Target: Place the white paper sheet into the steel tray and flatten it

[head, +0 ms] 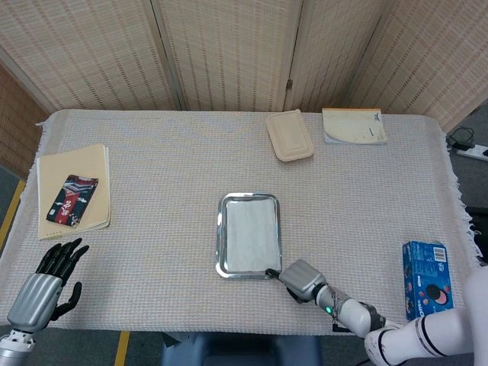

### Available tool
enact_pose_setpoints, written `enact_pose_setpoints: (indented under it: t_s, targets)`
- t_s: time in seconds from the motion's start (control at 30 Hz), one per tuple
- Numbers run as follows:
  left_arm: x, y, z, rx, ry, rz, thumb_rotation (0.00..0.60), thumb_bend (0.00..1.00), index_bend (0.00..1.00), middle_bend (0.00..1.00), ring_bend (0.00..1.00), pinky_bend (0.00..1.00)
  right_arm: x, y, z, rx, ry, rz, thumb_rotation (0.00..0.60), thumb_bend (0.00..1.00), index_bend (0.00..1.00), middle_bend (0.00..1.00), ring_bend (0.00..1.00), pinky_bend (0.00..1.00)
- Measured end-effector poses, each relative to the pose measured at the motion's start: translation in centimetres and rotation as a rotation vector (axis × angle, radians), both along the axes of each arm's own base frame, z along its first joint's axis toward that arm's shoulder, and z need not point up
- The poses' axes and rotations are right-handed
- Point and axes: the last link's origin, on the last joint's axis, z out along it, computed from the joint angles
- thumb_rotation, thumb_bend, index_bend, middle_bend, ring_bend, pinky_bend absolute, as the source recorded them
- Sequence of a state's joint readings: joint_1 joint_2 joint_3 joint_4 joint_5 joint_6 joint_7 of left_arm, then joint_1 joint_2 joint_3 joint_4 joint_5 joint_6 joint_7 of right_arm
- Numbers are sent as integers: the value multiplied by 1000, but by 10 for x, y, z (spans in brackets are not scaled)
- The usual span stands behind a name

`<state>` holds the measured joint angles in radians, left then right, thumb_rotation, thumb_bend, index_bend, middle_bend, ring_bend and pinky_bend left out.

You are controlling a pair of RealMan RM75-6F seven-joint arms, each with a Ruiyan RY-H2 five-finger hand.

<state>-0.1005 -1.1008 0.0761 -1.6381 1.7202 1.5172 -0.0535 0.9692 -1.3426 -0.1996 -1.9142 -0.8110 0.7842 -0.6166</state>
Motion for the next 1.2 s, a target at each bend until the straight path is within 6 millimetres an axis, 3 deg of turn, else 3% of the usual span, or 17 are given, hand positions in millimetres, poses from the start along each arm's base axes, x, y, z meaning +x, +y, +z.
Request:
enact_pose_setpoints:
  t_s: [0.37,0.77,1.2]
  targets:
    - [1,-1,1,1,-6,-7,600,667,0,0,0,0,10,-6,-13,-1,-18,3,600,875,0,972,993,976]
    - [1,-2,0,0,1,-6,600,667,0,0,0,0,17,-11,-12,-6,-72,-10,600,875,0,973,995,976]
    - [1,-2,-1,-1,11,-3,600,667,0,0,0,0,6,-21,17,-69,-121,-41,600,875,0,972,993,976]
